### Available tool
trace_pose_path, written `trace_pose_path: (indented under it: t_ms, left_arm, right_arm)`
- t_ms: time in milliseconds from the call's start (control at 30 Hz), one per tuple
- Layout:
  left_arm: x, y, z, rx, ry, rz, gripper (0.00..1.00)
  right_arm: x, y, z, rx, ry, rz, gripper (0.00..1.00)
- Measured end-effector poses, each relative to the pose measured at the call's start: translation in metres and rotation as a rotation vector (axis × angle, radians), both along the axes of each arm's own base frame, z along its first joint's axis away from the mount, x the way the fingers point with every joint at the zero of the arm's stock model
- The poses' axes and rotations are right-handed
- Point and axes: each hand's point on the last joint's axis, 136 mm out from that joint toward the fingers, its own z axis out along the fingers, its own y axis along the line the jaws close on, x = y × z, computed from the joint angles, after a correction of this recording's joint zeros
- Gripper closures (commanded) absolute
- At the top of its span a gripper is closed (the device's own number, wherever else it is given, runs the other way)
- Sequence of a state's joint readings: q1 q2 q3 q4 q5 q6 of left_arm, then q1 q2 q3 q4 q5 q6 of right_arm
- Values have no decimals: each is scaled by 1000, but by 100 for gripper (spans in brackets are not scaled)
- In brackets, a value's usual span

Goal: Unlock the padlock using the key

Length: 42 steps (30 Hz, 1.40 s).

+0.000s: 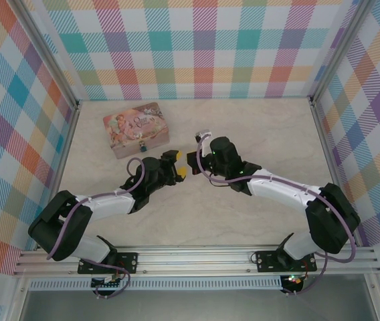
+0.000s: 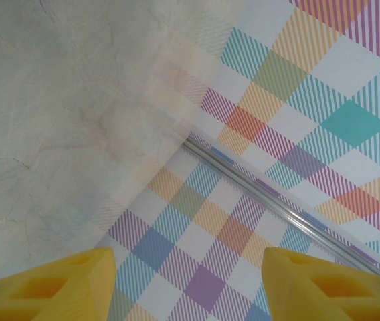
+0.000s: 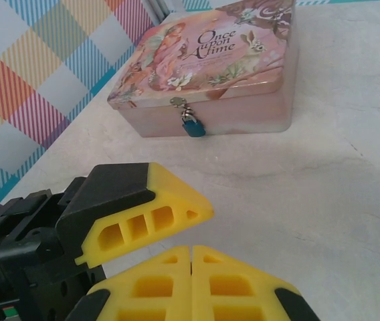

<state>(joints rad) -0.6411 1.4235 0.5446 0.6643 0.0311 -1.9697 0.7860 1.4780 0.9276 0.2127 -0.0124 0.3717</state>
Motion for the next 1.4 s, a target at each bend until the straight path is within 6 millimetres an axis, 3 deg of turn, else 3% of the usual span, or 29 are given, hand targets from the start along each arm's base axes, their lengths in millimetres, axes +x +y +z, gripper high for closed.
trace_pose_path:
  t_ms: [300, 867, 1400]
  left_arm:
    - [1, -1, 4, -11, -14, -1, 47]
    - [1, -1, 5, -12, -17, 1, 66]
    - [2, 0, 5, -8, -19, 13, 77]
  right_arm:
    - [-3, 13, -16, 5, 37, 16, 100]
    - [-4, 15, -13, 16, 38, 17, 100]
    - [-9, 9, -9, 30, 39, 4, 100]
